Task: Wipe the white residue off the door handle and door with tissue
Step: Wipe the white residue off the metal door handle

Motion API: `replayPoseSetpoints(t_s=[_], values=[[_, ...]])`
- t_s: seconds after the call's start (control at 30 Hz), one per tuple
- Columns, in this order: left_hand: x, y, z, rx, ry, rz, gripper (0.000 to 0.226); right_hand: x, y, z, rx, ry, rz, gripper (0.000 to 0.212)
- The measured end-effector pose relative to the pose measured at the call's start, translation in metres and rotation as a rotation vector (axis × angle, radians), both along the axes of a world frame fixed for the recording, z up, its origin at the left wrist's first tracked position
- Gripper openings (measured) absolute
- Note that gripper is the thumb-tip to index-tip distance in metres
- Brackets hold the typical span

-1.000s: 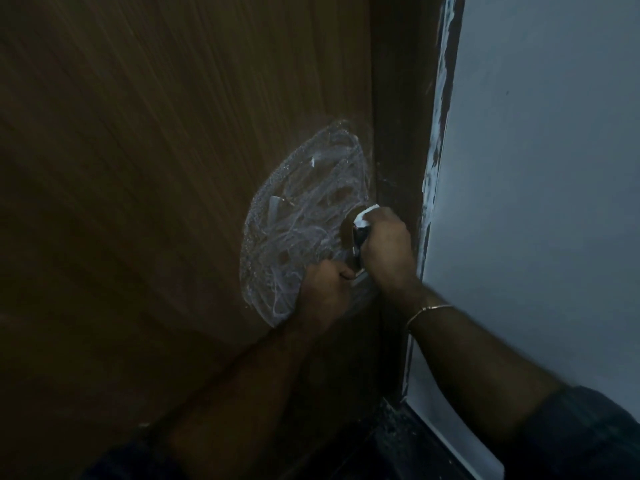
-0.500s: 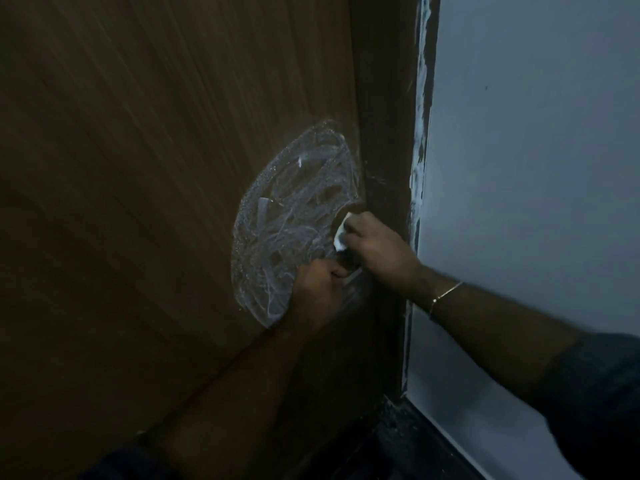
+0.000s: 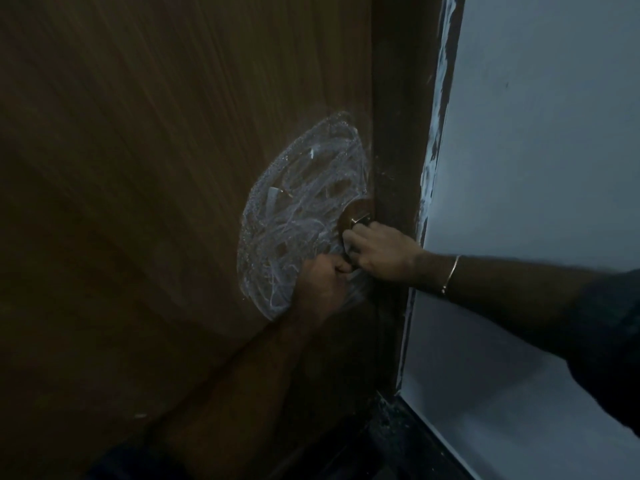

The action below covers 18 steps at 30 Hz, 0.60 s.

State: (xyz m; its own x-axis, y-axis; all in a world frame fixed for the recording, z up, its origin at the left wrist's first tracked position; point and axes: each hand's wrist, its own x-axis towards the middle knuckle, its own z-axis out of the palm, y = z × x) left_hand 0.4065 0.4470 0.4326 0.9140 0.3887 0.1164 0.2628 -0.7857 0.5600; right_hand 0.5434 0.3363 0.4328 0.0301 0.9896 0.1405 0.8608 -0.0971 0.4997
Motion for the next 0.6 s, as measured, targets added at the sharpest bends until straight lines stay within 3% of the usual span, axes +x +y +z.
replayPoseSetpoints(t_s=[0.17,0.3,0.47,0.6], values=[[0.002,0.003,-0.003,-0.007,0.003,0.052,0.015,0.006,0.004,0.014,0.171,0.084,0.014,0.027],[-0.001,0.003,-0.004,-0.007,-0.009,0.001,0.013,-0.002,0.002,-0.002,0.054,0.145,-0.021,0.027],[0.001,0.003,-0.002,-0.009,-0.008,0.042,0.016,0.014,-0.001,0.025,0.480,0.328,-0.078,0.022],[0.001,0.003,0.000,-0.009,0.025,0.043,0.017,0.002,-0.001,0.014,0.570,0.431,-0.236,0.035]])
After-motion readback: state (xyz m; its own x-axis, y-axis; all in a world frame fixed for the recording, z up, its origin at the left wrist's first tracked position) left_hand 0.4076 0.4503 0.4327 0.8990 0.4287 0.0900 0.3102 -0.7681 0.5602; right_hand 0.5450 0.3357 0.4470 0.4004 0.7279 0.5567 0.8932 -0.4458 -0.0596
